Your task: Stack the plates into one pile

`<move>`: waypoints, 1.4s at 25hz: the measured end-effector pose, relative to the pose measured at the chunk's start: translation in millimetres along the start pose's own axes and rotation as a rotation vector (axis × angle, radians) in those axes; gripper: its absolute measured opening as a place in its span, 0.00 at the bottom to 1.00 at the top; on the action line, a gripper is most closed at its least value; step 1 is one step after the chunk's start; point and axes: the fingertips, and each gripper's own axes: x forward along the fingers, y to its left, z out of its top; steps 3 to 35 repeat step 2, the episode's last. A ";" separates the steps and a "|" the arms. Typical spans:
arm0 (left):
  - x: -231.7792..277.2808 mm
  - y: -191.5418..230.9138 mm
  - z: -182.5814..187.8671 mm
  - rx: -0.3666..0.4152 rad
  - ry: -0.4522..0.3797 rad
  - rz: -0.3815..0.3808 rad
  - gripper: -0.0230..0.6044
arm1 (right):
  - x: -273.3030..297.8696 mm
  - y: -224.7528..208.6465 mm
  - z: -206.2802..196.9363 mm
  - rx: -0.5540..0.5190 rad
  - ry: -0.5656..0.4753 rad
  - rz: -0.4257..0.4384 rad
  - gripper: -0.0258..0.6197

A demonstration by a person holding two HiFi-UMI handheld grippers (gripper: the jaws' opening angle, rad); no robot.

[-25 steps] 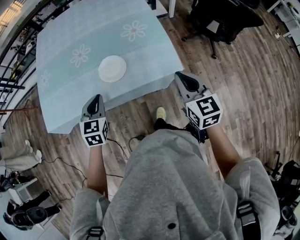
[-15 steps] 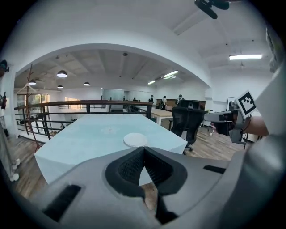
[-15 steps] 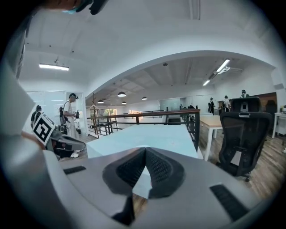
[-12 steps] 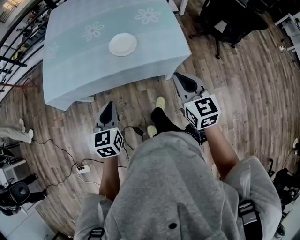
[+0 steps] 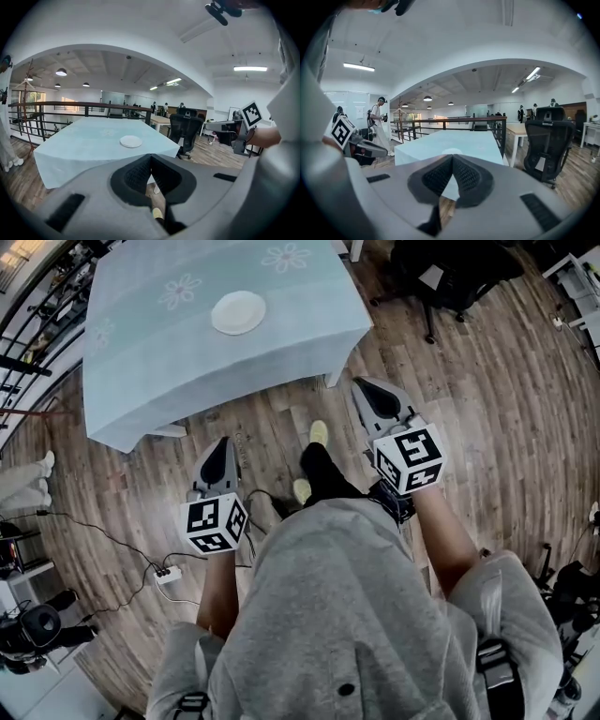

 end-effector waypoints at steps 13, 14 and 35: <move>-3.1 -1.7 3.2 0.005 -0.013 -0.002 0.07 | -3.5 0.4 -0.5 0.001 -0.005 -0.008 0.08; -3.1 -1.7 3.2 0.005 -0.013 -0.002 0.07 | -3.5 0.4 -0.5 0.001 -0.005 -0.008 0.08; -3.1 -1.7 3.2 0.005 -0.013 -0.002 0.07 | -3.5 0.4 -0.5 0.001 -0.005 -0.008 0.08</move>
